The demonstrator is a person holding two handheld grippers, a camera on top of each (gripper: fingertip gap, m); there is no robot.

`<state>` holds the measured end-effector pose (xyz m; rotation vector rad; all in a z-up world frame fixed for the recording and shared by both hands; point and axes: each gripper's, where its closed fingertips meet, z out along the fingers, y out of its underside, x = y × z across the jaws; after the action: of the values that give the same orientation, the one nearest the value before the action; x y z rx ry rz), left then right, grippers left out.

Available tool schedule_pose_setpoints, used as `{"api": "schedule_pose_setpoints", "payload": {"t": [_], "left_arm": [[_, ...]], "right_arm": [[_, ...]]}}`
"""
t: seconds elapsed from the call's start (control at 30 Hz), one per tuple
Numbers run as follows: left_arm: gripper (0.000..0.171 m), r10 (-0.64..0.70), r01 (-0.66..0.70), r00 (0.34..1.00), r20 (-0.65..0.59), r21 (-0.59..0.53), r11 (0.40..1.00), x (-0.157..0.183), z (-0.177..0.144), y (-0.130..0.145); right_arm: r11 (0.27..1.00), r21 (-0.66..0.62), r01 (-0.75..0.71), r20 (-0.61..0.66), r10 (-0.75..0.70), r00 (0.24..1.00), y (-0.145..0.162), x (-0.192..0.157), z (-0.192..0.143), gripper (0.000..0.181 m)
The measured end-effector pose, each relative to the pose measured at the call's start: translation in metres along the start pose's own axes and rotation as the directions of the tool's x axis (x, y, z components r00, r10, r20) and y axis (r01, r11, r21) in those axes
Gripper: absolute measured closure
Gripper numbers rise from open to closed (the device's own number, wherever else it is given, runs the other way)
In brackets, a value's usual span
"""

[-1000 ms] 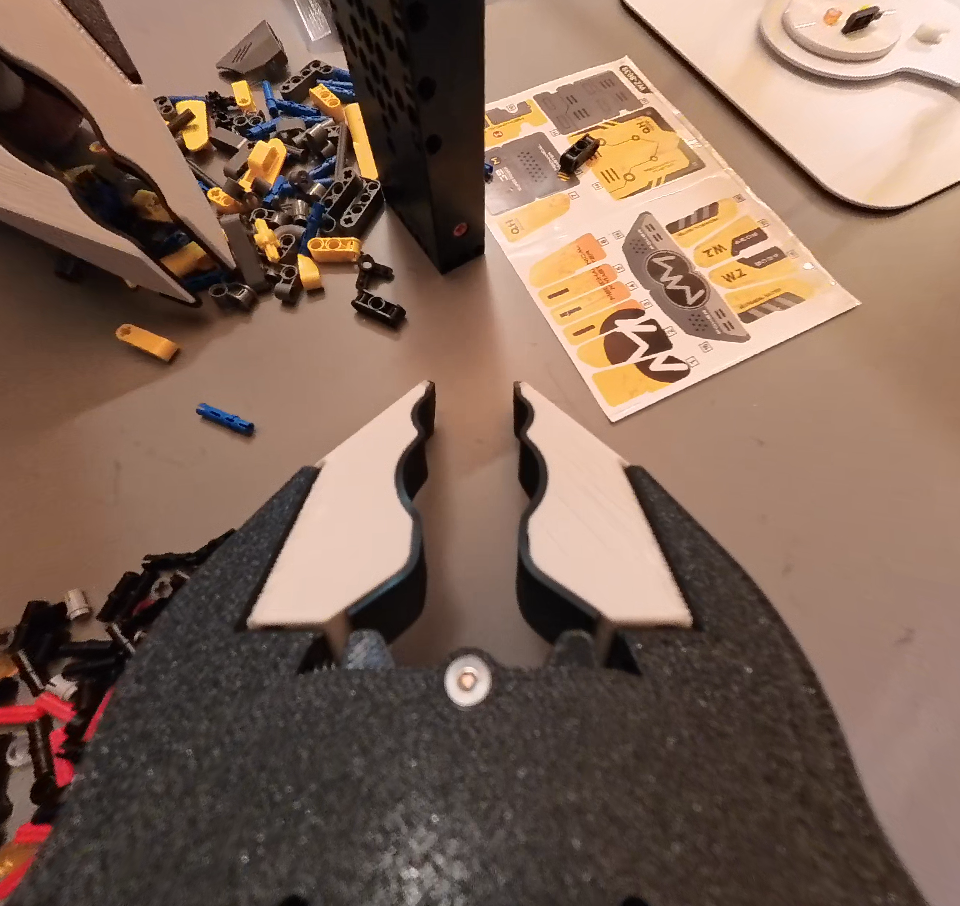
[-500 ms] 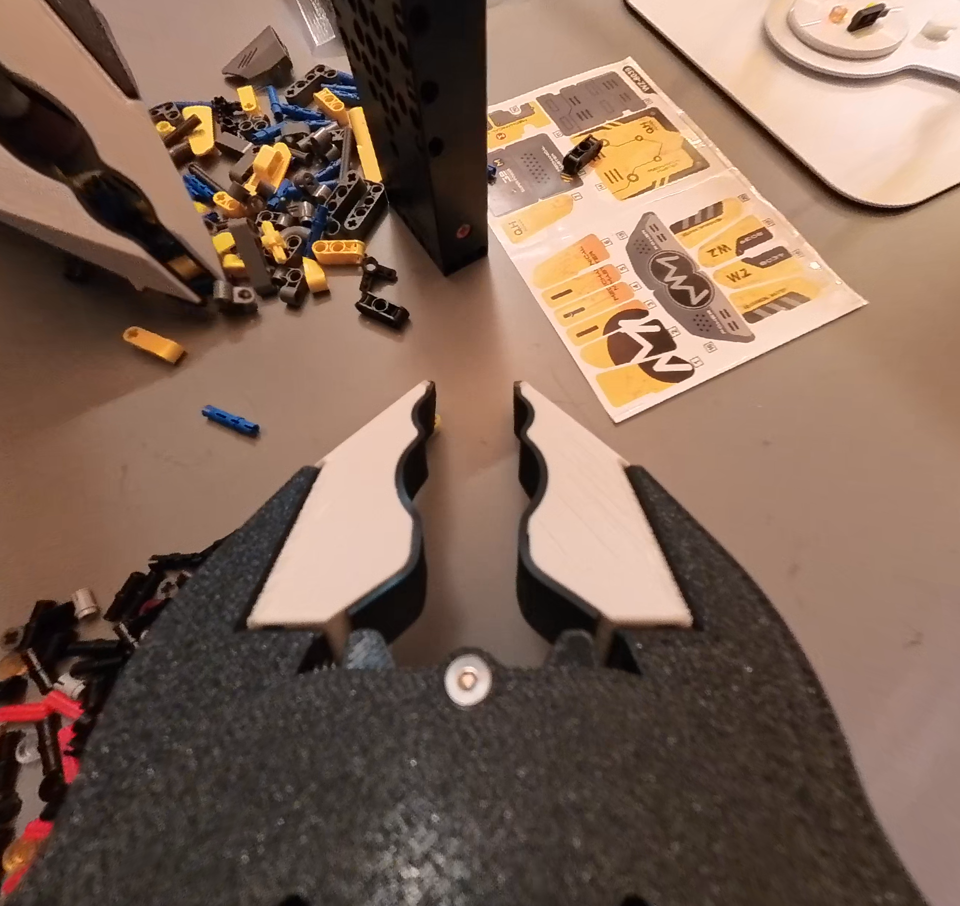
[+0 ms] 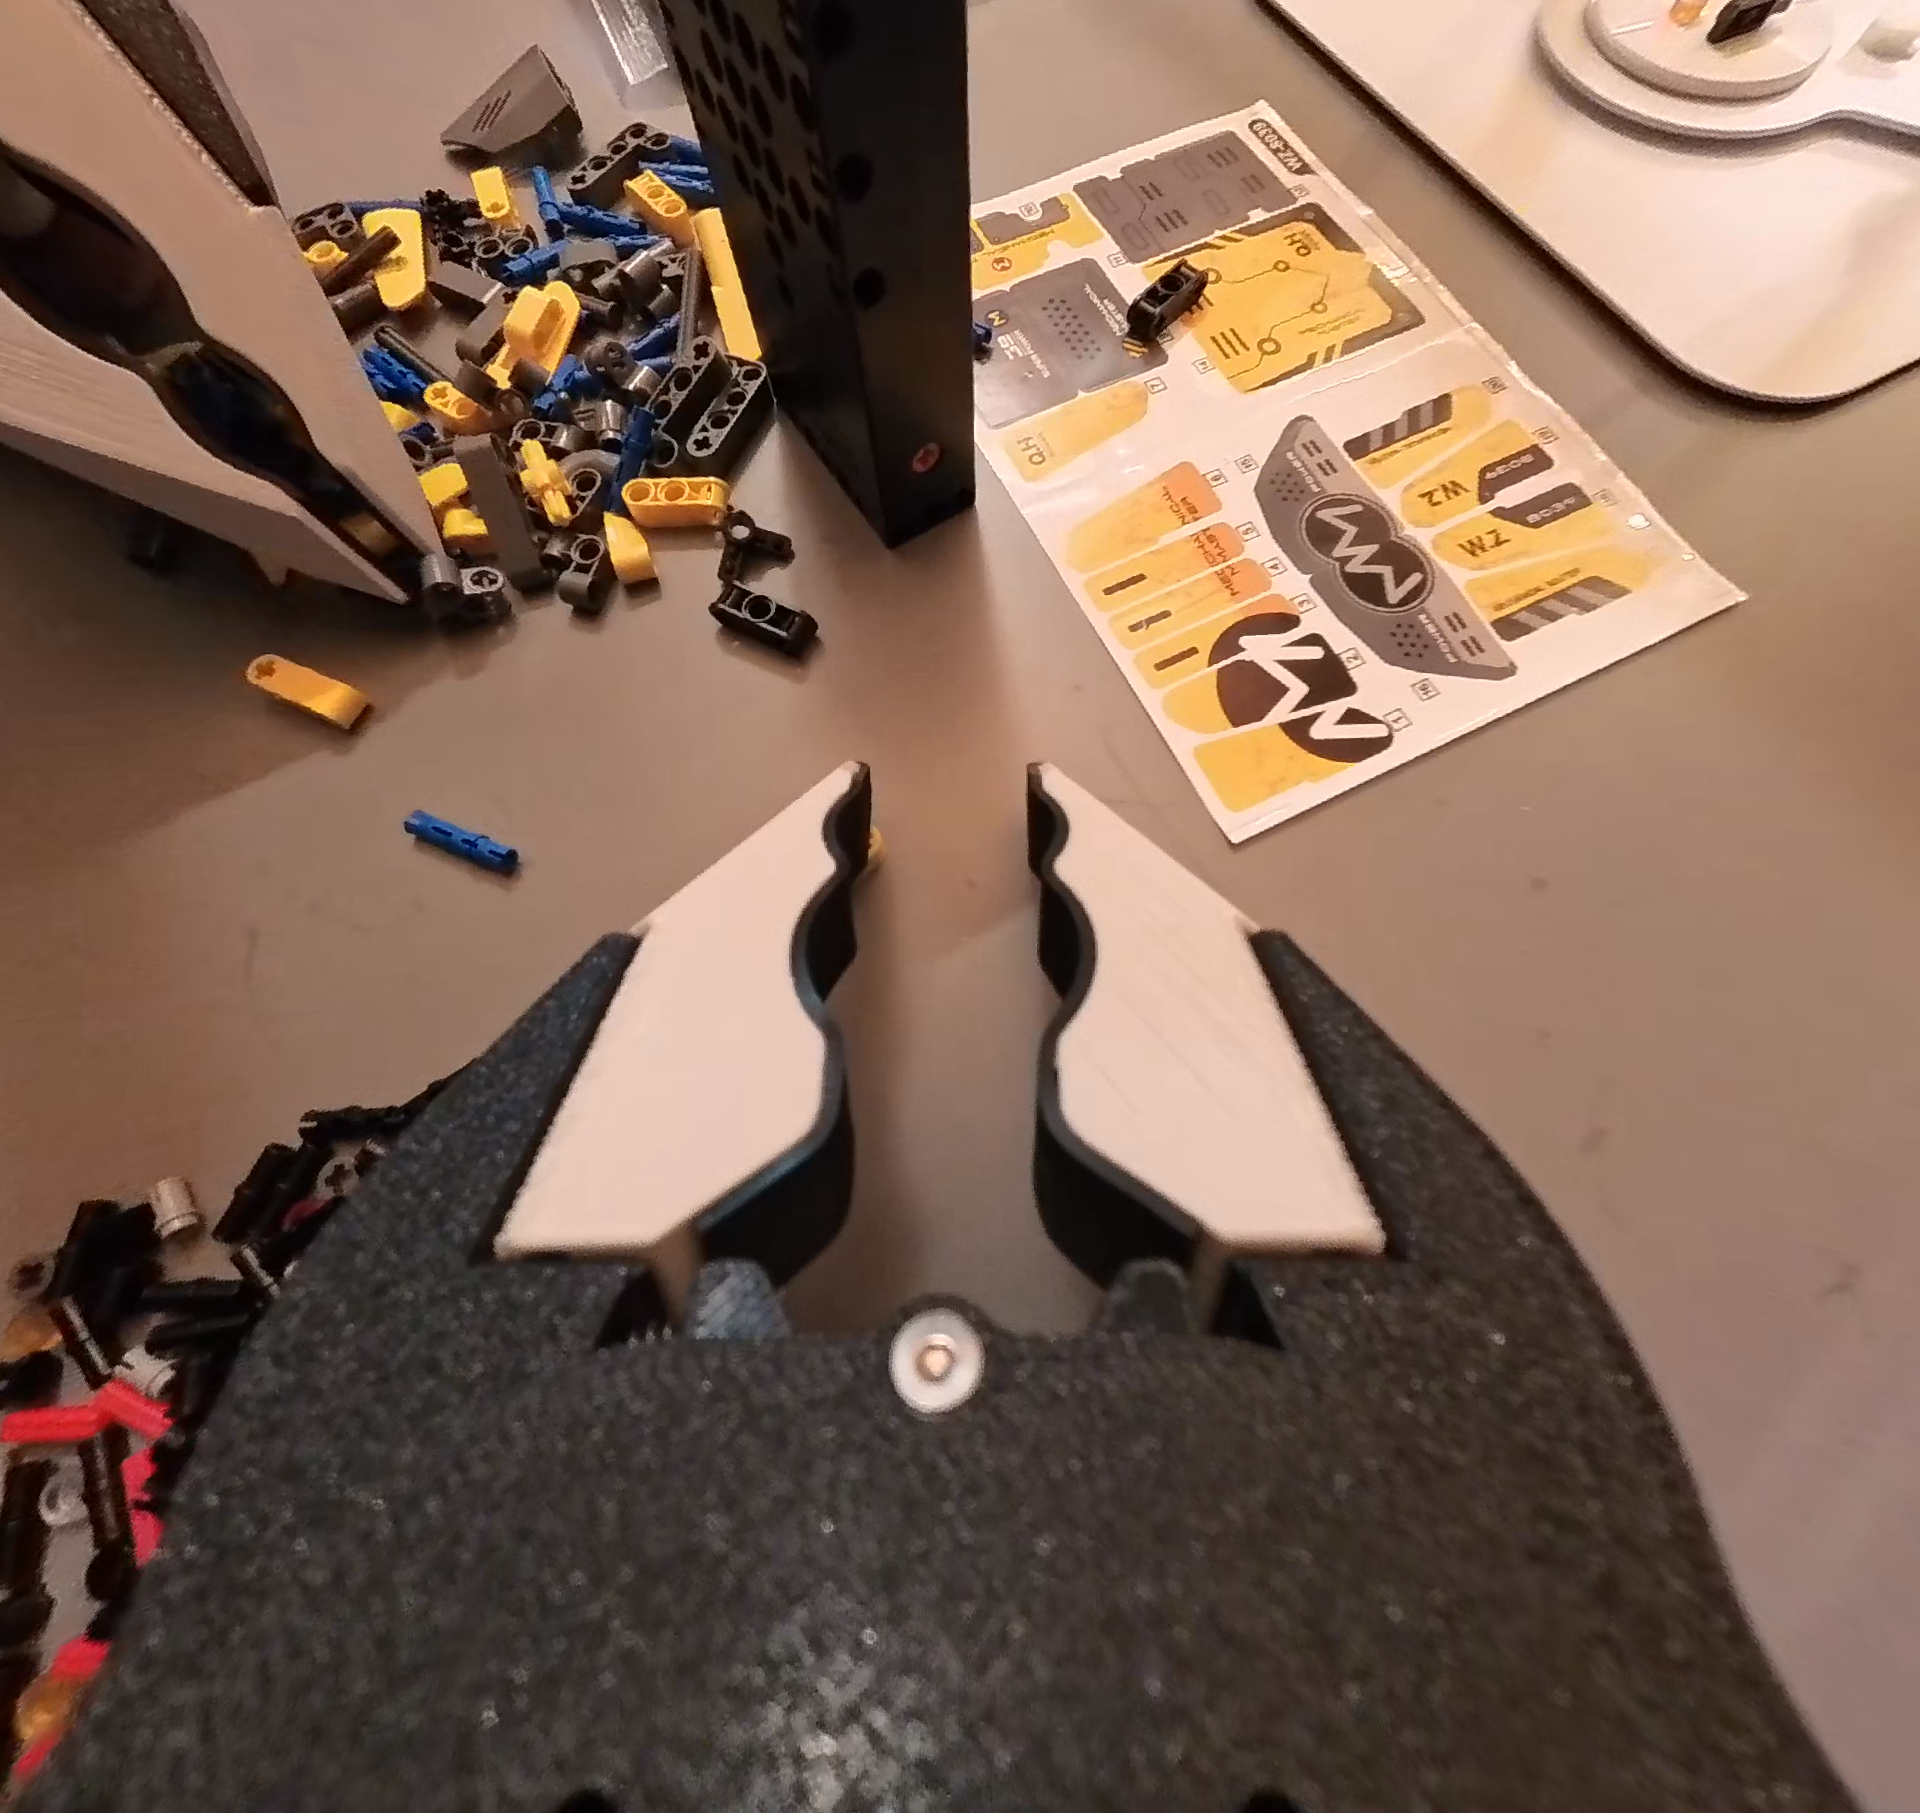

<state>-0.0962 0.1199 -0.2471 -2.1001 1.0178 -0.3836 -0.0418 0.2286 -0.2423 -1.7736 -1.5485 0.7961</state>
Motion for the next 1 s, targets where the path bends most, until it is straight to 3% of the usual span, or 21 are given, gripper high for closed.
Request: {"api": "schedule_pose_setpoints", "payload": {"t": [0.23,0.77,1.0], "left_arm": [[0.167,0.014,-0.014,1.0,0.012,-0.001,1.0,0.0,0.0,0.0002],[0.167,0.025,-0.025,0.999,0.02,-0.004,1.0,0.0001,0.0006,0.0005],[0.166,0.029,-0.029,0.999,0.023,-0.004,1.0,0.0001,0.0006,0.0006]], "right_arm": [[0.996,0.052,-0.072,0.03,0.07,0.997,-0.0062,0.0044,-0.0055,0.152],[0.992,0.043,-0.118,0.058,0.115,0.992,-0.005,0.0063,-0.0045,0.152],[0.985,0.036,-0.17,0.134,0.164,0.977,-0.0053,0.0025,-0.0047,0.152]]}}
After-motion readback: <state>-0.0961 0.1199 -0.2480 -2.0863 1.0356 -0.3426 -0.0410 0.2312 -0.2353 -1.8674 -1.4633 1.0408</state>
